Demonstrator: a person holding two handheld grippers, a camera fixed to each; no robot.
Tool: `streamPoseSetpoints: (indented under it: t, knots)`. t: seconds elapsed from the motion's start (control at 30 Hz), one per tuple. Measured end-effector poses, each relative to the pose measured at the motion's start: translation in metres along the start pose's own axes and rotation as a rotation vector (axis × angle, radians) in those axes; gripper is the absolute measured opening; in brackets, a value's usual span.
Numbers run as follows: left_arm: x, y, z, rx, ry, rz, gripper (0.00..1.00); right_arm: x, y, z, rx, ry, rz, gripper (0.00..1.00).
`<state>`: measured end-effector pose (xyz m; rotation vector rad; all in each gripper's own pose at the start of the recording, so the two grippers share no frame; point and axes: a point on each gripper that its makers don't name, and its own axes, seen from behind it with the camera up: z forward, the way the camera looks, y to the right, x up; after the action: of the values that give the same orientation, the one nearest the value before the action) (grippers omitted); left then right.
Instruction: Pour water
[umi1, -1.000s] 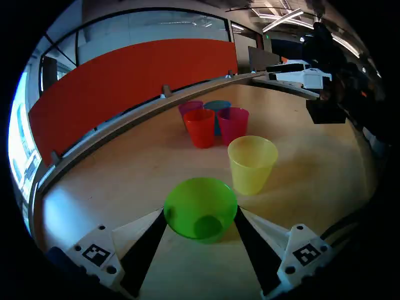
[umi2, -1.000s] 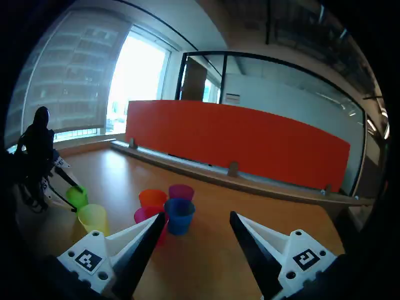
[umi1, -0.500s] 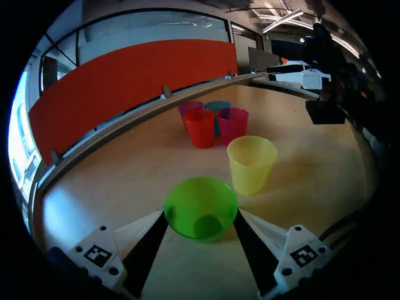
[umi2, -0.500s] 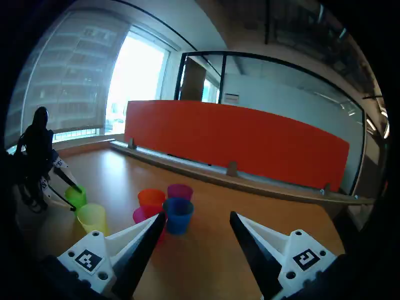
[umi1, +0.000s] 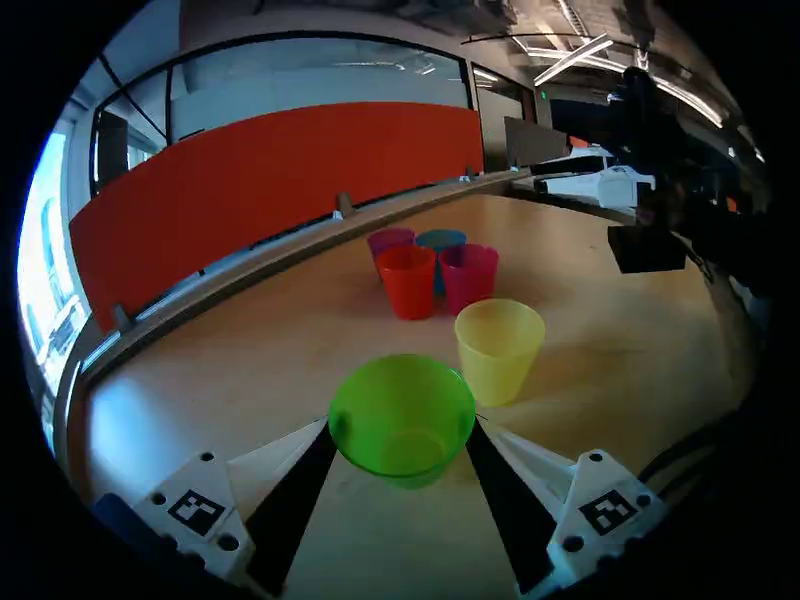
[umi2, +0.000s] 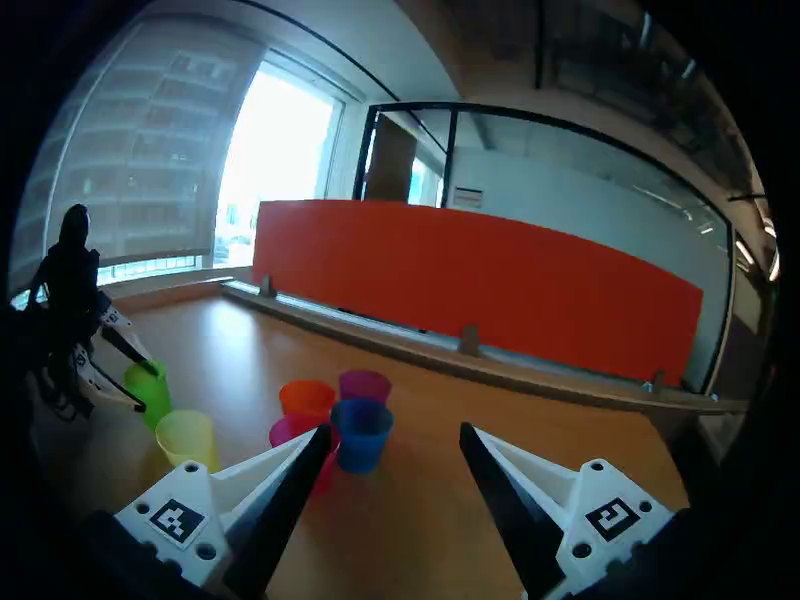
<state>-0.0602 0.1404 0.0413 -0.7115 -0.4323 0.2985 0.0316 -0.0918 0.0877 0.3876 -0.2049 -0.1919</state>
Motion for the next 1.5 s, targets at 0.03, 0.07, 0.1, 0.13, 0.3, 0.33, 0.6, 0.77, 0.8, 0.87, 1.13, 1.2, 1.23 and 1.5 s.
streamPoseSetpoints:
  t: [0.03, 0.07, 0.1, 0.13, 0.3, 0.33, 0.6, 0.77, 0.8, 0.87, 1.13, 1.2, 1.23, 1.5]
  knots:
    - [0.003, -0.001, -0.002, 0.005, 0.012, -0.006, 0.87, -0.001, 0.000, 0.001, 0.001, -0.002, -0.002, 1.00]
    - [0.006, -0.001, -0.004, 0.010, 0.022, -0.010, 0.87, -0.001, -0.001, 0.002, 0.002, -0.003, -0.003, 1.00]
    - [0.009, -0.001, -0.006, 0.014, 0.032, -0.015, 0.87, -0.002, -0.001, 0.004, 0.004, -0.005, -0.004, 1.00]
    - [0.012, -0.002, -0.009, 0.018, 0.043, -0.019, 0.87, -0.002, -0.001, 0.005, 0.006, -0.008, -0.006, 1.00]
    - [0.024, -0.001, -0.020, 0.034, 0.083, -0.032, 0.87, -0.006, -0.003, 0.013, 0.016, -0.021, -0.017, 1.00]
    - [0.026, -0.001, -0.022, 0.037, 0.089, -0.035, 0.87, -0.008, -0.004, 0.015, 0.018, -0.026, -0.020, 1.00]
    - [0.033, 0.003, -0.037, 0.056, 0.120, -0.044, 0.87, -0.014, -0.007, 0.029, 0.040, -0.054, -0.033, 1.00]
    - [0.038, 0.003, -0.046, 0.075, 0.144, -0.045, 0.87, -0.018, -0.008, 0.038, 0.050, -0.068, -0.038, 1.00]
    - [0.040, 0.003, -0.048, 0.078, 0.150, -0.047, 0.87, -0.019, -0.008, 0.039, 0.052, -0.071, -0.040, 1.00]
    - [0.043, 0.003, -0.052, 0.083, 0.166, -0.052, 0.88, -0.021, -0.007, 0.042, 0.055, -0.079, -0.044, 1.00]
    - [0.055, 0.004, -0.066, 0.102, 0.224, -0.079, 0.88, -0.030, -0.008, 0.055, 0.080, -0.117, -0.065, 1.00]
    - [0.059, 0.004, -0.069, 0.109, 0.239, -0.087, 0.88, -0.032, -0.009, 0.058, 0.088, -0.126, -0.070, 1.00]
    - [0.061, 0.004, -0.071, 0.114, 0.249, -0.093, 0.88, -0.032, -0.010, 0.060, 0.093, -0.130, -0.074, 1.00]
    - [0.072, 0.004, -0.085, 0.132, 0.310, -0.134, 0.88, -0.035, -0.011, 0.074, 0.121, -0.153, -0.084, 1.00]
